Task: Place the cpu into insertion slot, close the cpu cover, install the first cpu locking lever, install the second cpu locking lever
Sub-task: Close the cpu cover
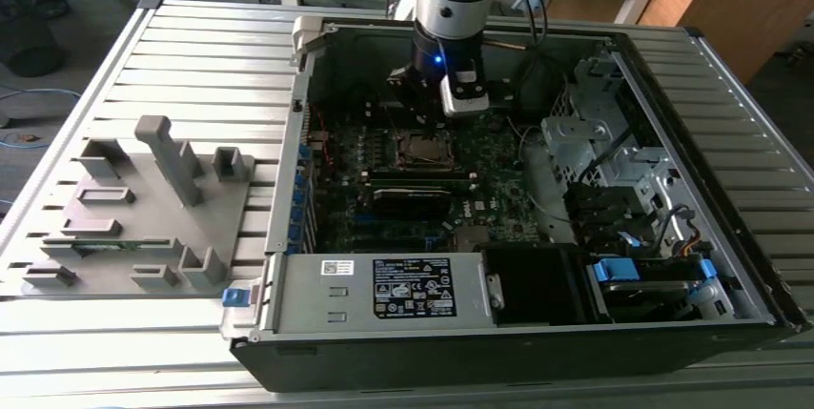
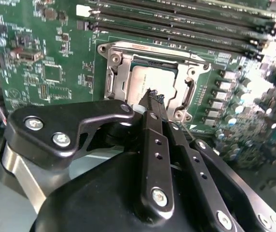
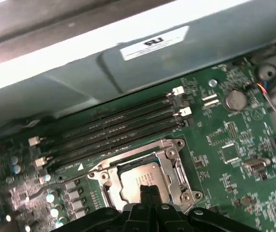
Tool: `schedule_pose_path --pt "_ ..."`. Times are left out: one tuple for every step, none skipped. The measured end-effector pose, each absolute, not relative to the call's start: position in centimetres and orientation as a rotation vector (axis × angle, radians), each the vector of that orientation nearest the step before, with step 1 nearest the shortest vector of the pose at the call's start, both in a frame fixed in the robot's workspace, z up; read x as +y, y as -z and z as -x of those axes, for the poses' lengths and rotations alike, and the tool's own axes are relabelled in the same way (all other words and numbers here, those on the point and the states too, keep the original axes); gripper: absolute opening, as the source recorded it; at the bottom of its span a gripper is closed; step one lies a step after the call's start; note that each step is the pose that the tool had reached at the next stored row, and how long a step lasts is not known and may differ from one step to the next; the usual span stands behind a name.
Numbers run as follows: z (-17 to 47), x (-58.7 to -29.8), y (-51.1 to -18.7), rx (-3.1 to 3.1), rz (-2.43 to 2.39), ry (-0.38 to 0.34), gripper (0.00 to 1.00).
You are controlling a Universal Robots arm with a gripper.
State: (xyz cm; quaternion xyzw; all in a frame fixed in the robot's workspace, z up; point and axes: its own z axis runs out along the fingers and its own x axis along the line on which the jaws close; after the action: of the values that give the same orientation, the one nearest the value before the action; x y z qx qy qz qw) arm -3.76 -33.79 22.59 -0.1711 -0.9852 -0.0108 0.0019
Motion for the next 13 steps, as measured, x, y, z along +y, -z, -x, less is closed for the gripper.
schedule_pose_path --pt "3.76 -33.78 -22.56 -3.096 0.511 0.034 0.11" --pt "3.76 -33.79 -22.54 -3.100 0.485 0.034 0.11" --pt "3.76 -33.78 -22.51 -3.103 0.458 0.034 0.11" --pt "3.76 -33.79 -22.49 -3.107 0.432 0.034 0.11" --pt "3.76 -33.79 -22.46 -3.111 0.404 0.034 0.11" --pt "3.76 -33.78 -22.43 -3.114 0.378 0.034 0.11" --pt "3.76 -33.79 -22.41 -3.117 0.352 0.034 0.11" --pt "3.76 -33.78 -22.39 -3.119 0.327 0.034 0.11" --pt "3.76 -33.79 -22.37 -3.122 0.301 0.034 0.11" --pt "3.76 -33.79 -22.35 -3.124 0.275 0.033 0.11" --pt "3.76 -33.79 -22.32 -3.126 0.247 0.033 0.11" --pt "3.76 -33.78 -22.31 -3.128 0.221 0.033 0.11" --pt "3.76 -33.79 -22.29 -3.129 0.203 0.033 0.11"
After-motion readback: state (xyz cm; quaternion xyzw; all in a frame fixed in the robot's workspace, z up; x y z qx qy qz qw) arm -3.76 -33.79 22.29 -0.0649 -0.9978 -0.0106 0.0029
